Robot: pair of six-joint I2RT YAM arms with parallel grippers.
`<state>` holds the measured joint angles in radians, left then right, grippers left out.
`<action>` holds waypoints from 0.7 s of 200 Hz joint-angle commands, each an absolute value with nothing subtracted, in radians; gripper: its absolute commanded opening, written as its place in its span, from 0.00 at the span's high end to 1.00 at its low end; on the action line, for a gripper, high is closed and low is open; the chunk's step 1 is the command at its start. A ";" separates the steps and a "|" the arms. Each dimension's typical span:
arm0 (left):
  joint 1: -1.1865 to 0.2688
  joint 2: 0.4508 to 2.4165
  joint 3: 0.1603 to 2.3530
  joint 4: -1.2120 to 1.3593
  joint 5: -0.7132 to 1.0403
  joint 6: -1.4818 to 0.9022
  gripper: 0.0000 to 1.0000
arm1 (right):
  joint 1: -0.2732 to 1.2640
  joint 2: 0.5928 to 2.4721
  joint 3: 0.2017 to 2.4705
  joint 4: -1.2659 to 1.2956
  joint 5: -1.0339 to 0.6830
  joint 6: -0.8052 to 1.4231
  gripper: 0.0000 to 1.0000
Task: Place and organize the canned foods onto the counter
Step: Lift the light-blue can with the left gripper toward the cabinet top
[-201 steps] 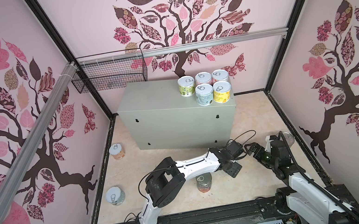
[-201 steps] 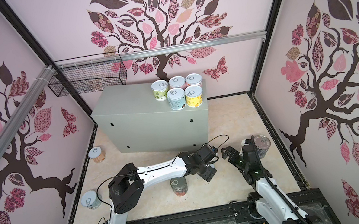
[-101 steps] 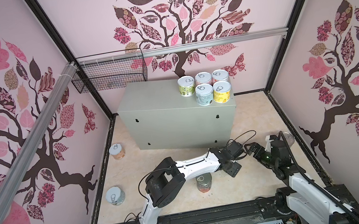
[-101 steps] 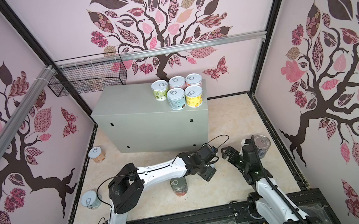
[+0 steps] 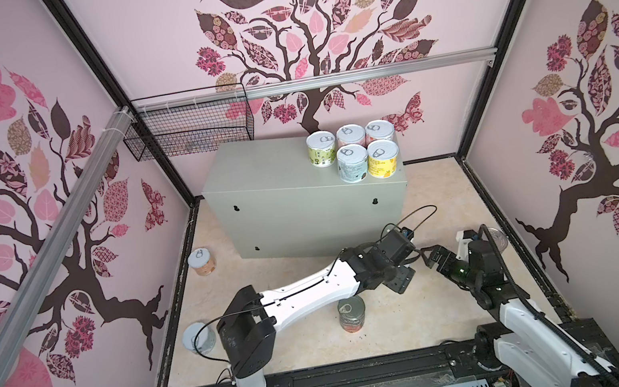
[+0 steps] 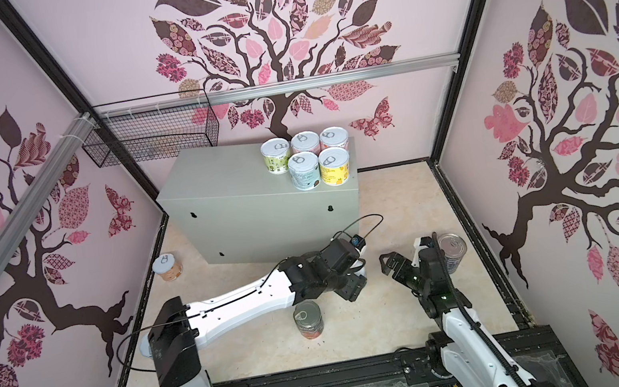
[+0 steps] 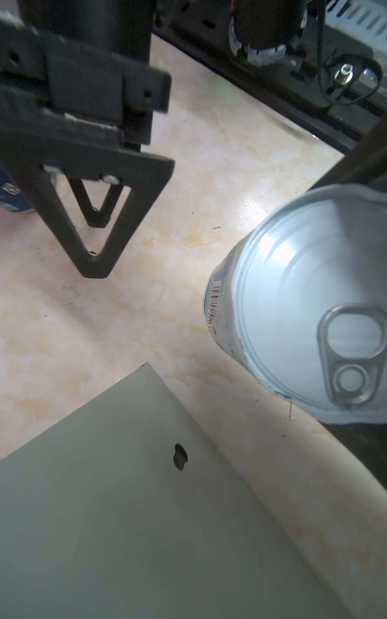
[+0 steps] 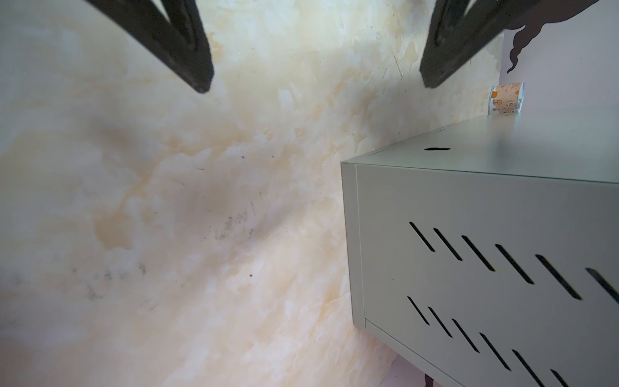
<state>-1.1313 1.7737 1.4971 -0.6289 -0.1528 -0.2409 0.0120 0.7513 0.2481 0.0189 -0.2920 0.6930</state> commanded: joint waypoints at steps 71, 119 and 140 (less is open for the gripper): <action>-1.134 1.452 1.323 -0.655 -0.269 -0.291 0.37 | 0.058 0.618 0.421 -0.143 -0.234 0.627 0.00; -1.131 1.258 1.259 -0.729 -0.335 -0.287 0.37 | 0.252 0.601 0.534 -0.245 -0.074 0.618 0.00; -1.131 1.177 1.245 -0.781 -0.359 -0.287 0.37 | 0.297 0.597 0.562 -0.266 -0.049 0.620 0.00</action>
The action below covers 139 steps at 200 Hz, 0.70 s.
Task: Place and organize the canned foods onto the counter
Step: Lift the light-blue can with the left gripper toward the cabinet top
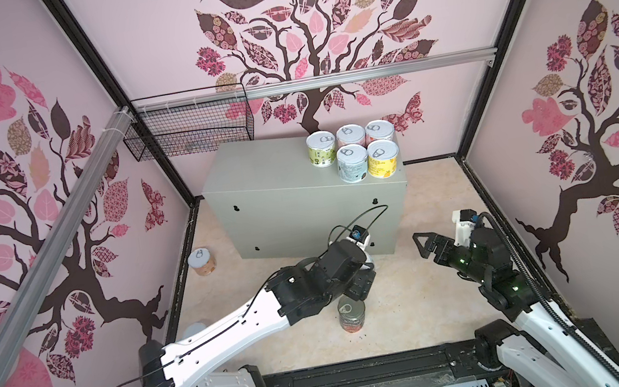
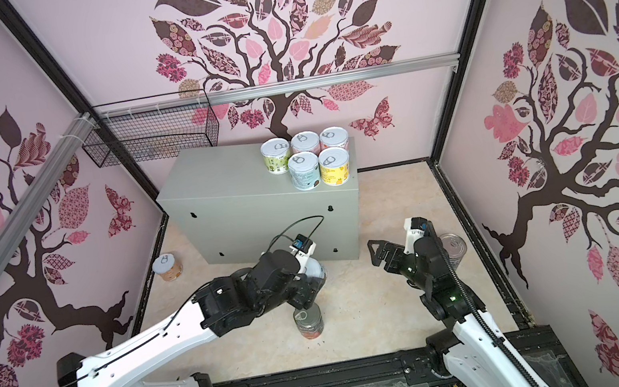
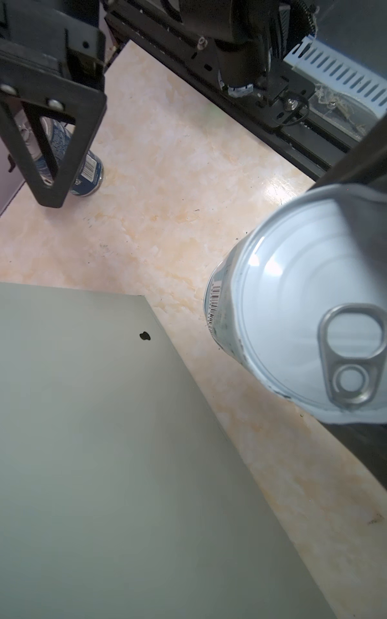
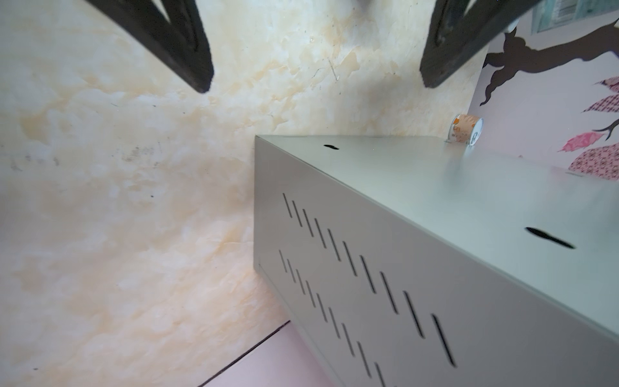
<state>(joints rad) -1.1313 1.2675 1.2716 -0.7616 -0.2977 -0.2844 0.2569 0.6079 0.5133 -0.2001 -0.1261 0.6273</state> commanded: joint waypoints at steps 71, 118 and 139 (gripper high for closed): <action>-1.093 0.960 1.234 -0.939 -0.389 -0.296 0.37 | 0.435 0.614 0.641 -0.288 0.003 0.608 0.00; -1.062 0.914 1.286 -1.042 -0.391 -0.289 0.37 | 0.484 0.711 0.768 -0.312 -0.002 0.580 0.00; -1.041 0.923 1.341 -1.087 -0.393 -0.278 0.37 | 0.539 0.746 0.840 -0.344 0.057 0.557 0.00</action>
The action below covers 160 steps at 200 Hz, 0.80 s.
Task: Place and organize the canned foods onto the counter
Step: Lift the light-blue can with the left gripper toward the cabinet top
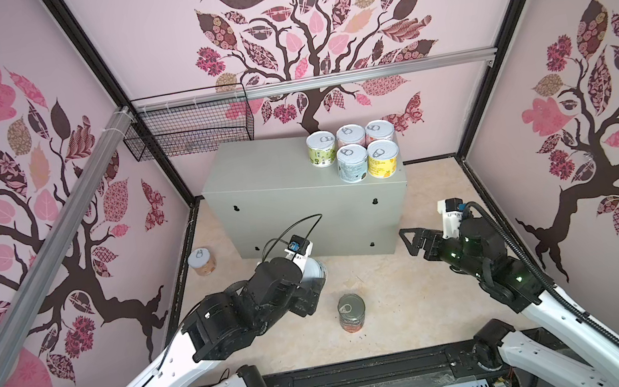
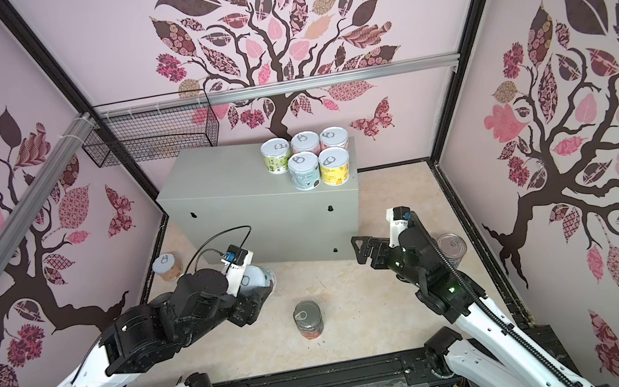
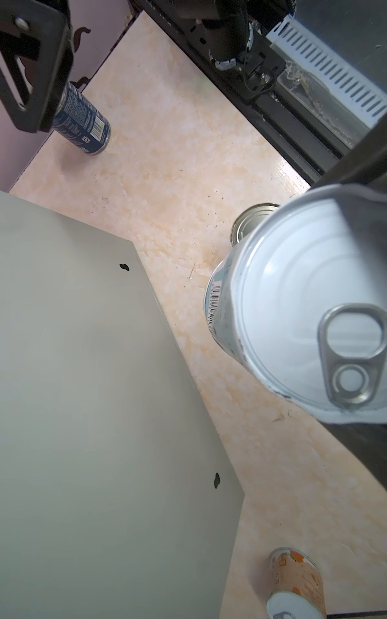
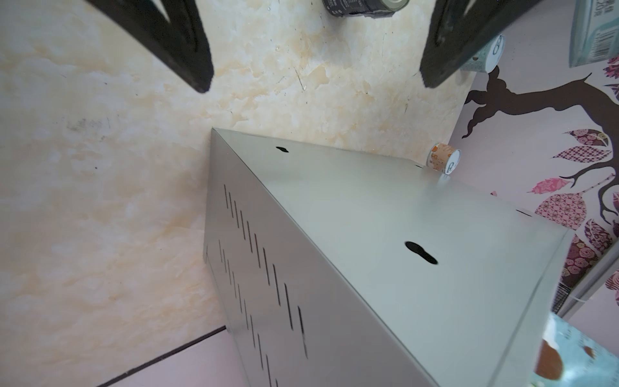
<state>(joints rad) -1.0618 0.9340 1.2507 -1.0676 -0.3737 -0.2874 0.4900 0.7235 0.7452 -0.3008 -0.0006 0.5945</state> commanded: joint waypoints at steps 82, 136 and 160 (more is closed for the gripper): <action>-0.996 1.086 1.643 -1.256 -0.415 -0.203 0.37 | 0.557 0.761 0.942 -0.375 0.152 0.502 0.00; -0.986 1.224 1.832 -1.287 -0.402 -0.153 0.37 | 0.557 0.800 0.964 -0.373 0.202 0.457 0.00; -0.953 1.296 1.949 -1.310 -0.386 -0.123 0.37 | 0.546 0.831 1.002 -0.393 0.238 0.452 0.00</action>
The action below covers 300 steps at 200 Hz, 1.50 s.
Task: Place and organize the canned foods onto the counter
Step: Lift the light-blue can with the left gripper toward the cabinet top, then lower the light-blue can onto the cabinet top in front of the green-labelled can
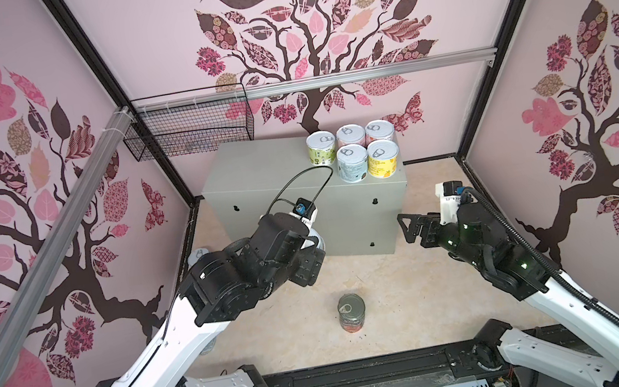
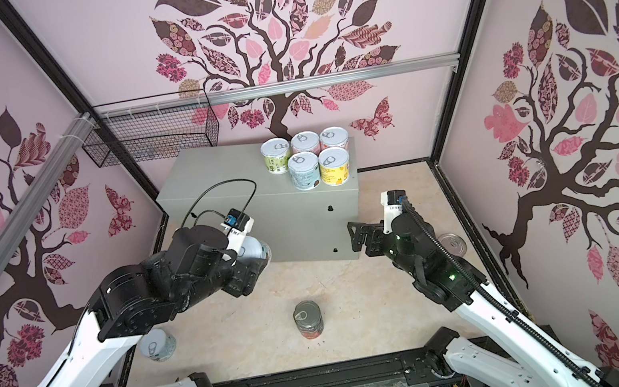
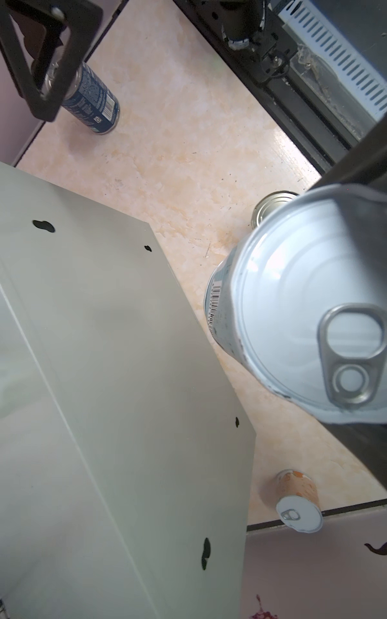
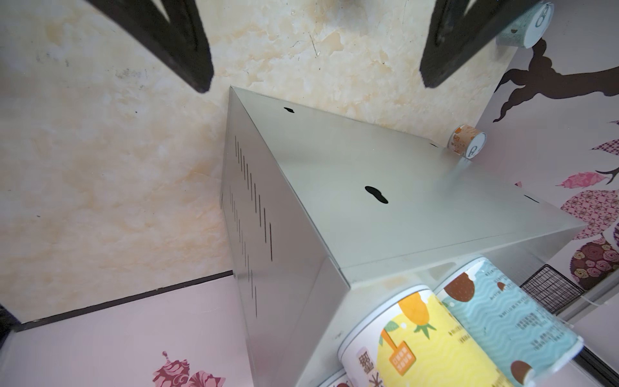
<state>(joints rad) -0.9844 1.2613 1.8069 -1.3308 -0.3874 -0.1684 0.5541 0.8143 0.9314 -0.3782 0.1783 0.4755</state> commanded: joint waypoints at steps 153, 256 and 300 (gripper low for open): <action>-0.743 1.668 2.377 -1.244 -0.282 -0.088 0.38 | 0.318 0.819 0.734 -0.175 0.030 0.599 0.00; -0.641 1.830 2.541 -1.221 -0.242 -0.078 0.39 | 0.318 0.821 0.685 -0.158 -0.002 0.571 0.00; -0.614 1.868 2.582 -1.220 -0.207 -0.085 0.39 | 0.317 0.830 0.674 -0.149 -0.007 0.565 0.00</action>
